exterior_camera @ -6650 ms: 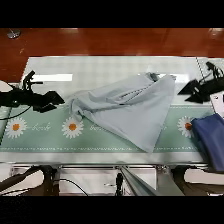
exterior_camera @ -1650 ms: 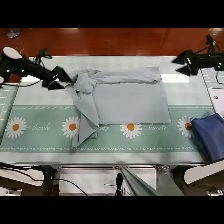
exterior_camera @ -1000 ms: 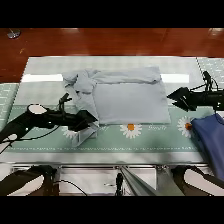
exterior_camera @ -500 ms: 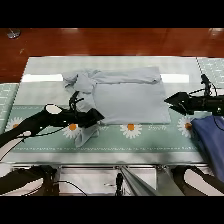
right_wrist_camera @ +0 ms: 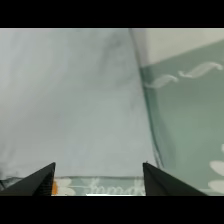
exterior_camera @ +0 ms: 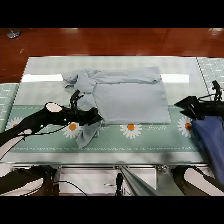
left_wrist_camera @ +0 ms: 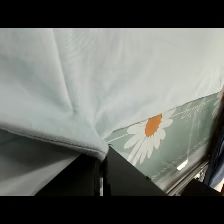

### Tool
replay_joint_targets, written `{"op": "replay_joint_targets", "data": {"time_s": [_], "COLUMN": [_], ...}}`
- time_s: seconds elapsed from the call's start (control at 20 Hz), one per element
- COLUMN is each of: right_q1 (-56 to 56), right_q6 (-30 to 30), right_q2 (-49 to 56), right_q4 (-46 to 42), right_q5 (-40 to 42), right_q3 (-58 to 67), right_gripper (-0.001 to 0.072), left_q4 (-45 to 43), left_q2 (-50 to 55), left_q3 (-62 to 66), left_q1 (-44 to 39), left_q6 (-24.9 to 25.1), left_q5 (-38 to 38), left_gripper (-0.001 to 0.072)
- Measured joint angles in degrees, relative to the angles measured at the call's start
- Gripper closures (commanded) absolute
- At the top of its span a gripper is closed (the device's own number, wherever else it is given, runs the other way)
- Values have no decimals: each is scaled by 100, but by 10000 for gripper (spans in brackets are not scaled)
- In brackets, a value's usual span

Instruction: Fold the shirts.

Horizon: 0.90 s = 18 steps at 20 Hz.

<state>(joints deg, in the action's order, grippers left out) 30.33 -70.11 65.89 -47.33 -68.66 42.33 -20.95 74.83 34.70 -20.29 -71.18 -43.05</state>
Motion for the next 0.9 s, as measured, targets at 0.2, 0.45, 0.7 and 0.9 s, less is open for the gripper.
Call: {"op": "replay_joint_targets", "data": {"time_s": [0.2, 0.45, 0.7, 0.9], "right_q1": [140, -17, -684, -1226], "right_q6": [-297, -114, -39, 20], "right_q2": [107, 726, 1292, 1484], "right_q4": [-739, -391, 275, 485], "right_q5": [-146, -72, 481, 529], "right_q3": [-426, -555, -166, 286], "right_gripper": [81, 81, 633, 694], "left_q4": [0, 0, 0, 0], "left_q2": [0, 0, 0, -24], "left_q3": [17, 17, 17, 48], "left_q1": [0, 0, 0, 52], "left_q6": [24, 24, 24, 37], "left_q5": [-33, -39, -63, -101], "left_gripper": [671, 671, 670, 670]}}
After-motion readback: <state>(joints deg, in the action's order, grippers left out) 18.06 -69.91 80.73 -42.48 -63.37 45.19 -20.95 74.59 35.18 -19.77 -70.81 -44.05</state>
